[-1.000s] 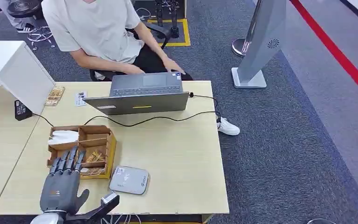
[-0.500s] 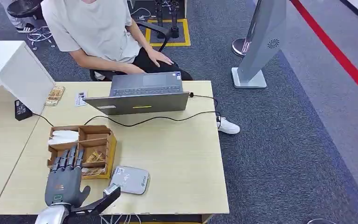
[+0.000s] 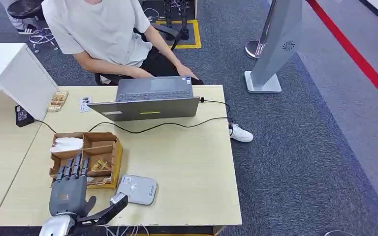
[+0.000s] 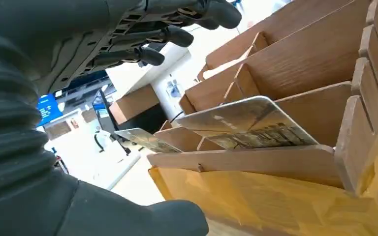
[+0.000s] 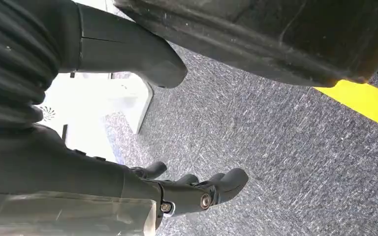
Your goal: Pass the card to the sensor for recognition and then transmit it.
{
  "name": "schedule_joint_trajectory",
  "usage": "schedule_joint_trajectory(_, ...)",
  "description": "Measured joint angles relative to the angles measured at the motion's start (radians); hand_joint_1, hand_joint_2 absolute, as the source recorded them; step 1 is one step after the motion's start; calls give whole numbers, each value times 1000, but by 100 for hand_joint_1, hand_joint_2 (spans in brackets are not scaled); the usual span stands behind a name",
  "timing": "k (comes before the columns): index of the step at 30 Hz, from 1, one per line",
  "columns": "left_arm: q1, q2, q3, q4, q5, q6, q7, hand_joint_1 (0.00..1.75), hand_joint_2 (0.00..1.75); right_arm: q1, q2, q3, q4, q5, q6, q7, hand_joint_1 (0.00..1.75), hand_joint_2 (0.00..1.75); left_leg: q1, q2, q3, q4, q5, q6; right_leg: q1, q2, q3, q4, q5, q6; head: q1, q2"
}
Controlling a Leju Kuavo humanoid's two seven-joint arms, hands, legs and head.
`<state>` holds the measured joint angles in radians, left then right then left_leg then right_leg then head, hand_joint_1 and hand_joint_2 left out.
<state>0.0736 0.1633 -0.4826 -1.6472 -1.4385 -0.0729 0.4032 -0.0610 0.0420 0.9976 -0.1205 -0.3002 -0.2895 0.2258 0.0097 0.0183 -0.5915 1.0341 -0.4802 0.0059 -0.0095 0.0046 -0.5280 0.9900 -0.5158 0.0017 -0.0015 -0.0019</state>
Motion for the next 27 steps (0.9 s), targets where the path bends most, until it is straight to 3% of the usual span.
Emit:
schedule_joint_trajectory(19,-8,-30,24,24,-43,35,-31,0,175,0,0,5,0,1,0,0,0,175,0,0,0,0,0,0,0,0,0,0,0,0,0,0)
schedule_joint_trajectory(20,-8,-34,26,26,-46,36,-34,175,175,-1,0,5,0,1,0,0,0,175,0,0,0,0,0,0,0,0,0,0,0,0,0,0)
schedule_joint_trajectory(27,-8,-47,46,28,-50,68,-87,175,175,-1,0,10,0,0,0,-2,0,175,0,0,0,0,0,0,0,0,0,0,0,0,0,0)
